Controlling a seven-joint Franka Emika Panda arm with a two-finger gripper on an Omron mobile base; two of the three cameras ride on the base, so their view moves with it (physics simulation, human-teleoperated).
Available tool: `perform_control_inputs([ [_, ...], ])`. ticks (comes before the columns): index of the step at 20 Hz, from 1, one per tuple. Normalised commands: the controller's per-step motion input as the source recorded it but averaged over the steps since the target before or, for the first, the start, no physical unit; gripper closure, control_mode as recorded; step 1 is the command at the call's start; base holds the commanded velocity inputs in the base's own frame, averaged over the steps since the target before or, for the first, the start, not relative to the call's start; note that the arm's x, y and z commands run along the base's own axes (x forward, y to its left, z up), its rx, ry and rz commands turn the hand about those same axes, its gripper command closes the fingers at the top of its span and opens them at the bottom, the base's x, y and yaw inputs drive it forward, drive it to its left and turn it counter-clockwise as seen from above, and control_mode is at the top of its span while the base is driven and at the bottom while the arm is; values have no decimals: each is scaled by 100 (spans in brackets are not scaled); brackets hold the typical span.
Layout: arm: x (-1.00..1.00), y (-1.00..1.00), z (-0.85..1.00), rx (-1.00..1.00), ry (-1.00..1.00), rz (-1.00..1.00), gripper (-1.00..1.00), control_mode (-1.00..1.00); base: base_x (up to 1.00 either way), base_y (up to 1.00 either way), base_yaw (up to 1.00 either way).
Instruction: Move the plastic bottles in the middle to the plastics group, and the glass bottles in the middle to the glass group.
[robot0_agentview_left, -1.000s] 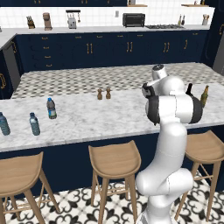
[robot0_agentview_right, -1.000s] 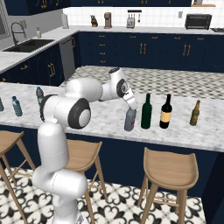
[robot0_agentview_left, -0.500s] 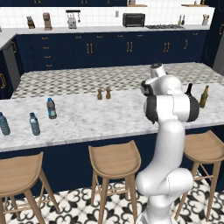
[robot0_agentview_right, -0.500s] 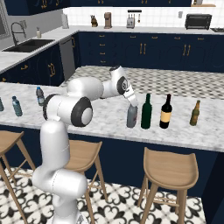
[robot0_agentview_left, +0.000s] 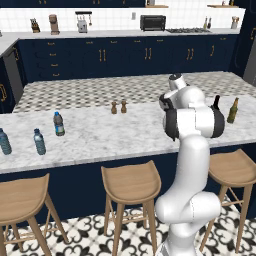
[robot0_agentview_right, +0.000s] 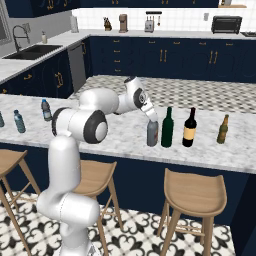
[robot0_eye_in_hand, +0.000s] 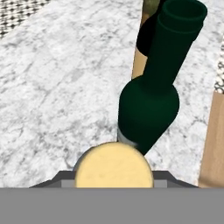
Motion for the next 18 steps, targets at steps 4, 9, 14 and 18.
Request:
perform_control_inputs([
  [4,0,0,-12,0,0,0,100,-100,0,0,0],
  [9,0,0,0,0,0,0,-100,-100,0,0,0],
  [14,0,0,0,0,0,0,-100,-100,0,0,0],
  [18,0,0,0,0,0,0,-100,-100,0,0,0],
])
